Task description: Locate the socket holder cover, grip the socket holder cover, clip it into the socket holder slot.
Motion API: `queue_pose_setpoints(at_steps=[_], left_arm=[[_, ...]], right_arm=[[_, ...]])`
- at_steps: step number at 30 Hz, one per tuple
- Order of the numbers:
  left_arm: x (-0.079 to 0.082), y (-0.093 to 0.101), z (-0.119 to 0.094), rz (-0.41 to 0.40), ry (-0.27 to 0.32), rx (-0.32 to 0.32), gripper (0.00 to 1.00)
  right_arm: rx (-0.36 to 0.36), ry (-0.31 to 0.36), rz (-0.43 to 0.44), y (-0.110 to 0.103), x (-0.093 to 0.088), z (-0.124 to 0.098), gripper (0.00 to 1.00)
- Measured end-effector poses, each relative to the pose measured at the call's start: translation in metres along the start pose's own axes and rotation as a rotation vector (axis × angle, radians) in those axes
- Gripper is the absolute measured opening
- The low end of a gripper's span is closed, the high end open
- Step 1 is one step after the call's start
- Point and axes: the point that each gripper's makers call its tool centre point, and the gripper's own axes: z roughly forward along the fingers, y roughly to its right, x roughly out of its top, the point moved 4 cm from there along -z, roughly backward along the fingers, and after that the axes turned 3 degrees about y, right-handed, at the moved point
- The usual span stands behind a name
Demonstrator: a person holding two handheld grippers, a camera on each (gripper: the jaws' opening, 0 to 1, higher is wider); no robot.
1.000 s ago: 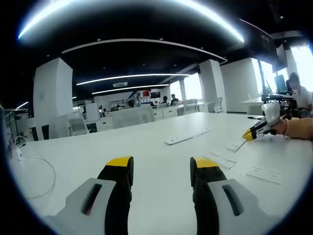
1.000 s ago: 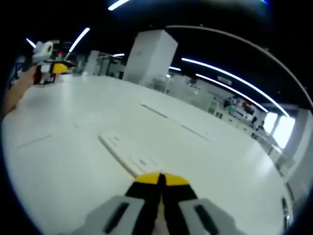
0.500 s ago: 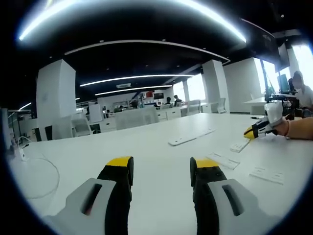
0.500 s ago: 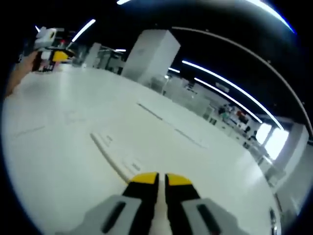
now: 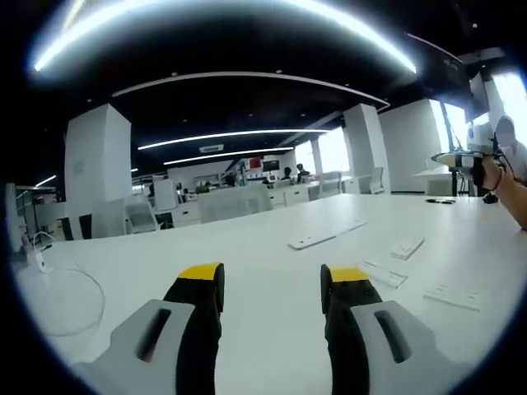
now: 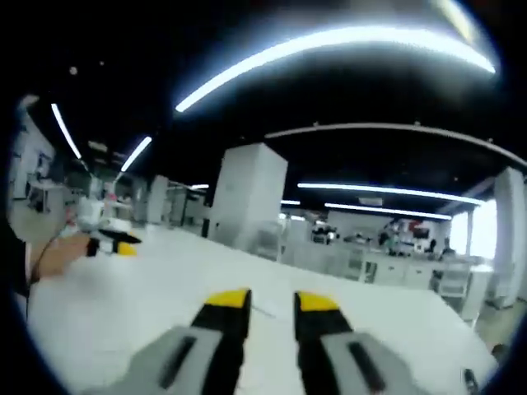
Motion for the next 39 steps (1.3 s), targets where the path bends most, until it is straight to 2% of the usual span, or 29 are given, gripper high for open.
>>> queue_pose_setpoints(at_steps=[3, 7, 12, 15, 17, 20, 22, 24, 28, 33, 36, 39], left_arm=[[0.001, 0.000, -0.001, 0.000, 0.004, 0.003, 0.48], [0.002, 0.000, -0.002, 0.008, 0.001, 0.011, 0.48], [0.003, 0.001, -0.003, 0.011, 0.006, 0.015, 0.48], [0.003, 0.000, -0.002, 0.004, 0.011, 0.018, 0.49], [0.003, 0.002, -0.002, 0.010, 0.014, 0.016, 0.51], [0.007, 0.006, -0.003, 0.061, 0.009, 0.022, 0.52], [0.013, 0.009, -0.007, 0.086, 0.020, 0.033, 0.52], [0.025, 0.014, -0.010, 0.065, 0.054, 0.024, 0.52], [0.044, 0.028, -0.019, 0.053, 0.081, -0.007, 0.52], [0.063, 0.055, -0.030, 0.116, 0.049, -0.069, 0.52], [0.081, 0.070, -0.030, 0.129, 0.025, -0.123, 0.53], [0.090, 0.082, -0.027, 0.149, 0.010, -0.149, 0.55]], right_arm=[[-0.011, 0.016, -0.004, 0.011, 0.006, -0.014, 0.29], [-0.036, 0.034, -0.018, 0.020, 0.004, -0.030, 0.29], [-0.030, 0.069, -0.022, 0.023, -0.009, -0.040, 0.32], [0.000, 0.101, 0.022, 0.021, -0.022, -0.043, 0.32], [0.023, 0.088, 0.019, 0.019, -0.030, -0.044, 0.32], [0.035, 0.088, 0.019, 0.022, -0.039, -0.043, 0.32], [0.037, 0.082, 0.008, 0.025, -0.044, -0.041, 0.33], [0.039, 0.074, 0.011, 0.024, -0.048, -0.040, 0.34], [0.027, 0.056, 0.001, 0.025, -0.054, -0.039, 0.35], [0.006, 0.055, 0.006, 0.030, -0.057, -0.038, 0.37], [0.005, 0.050, 0.005, 0.029, -0.059, -0.037, 0.37], [0.008, 0.047, 0.004, 0.027, -0.060, -0.037, 0.37]])
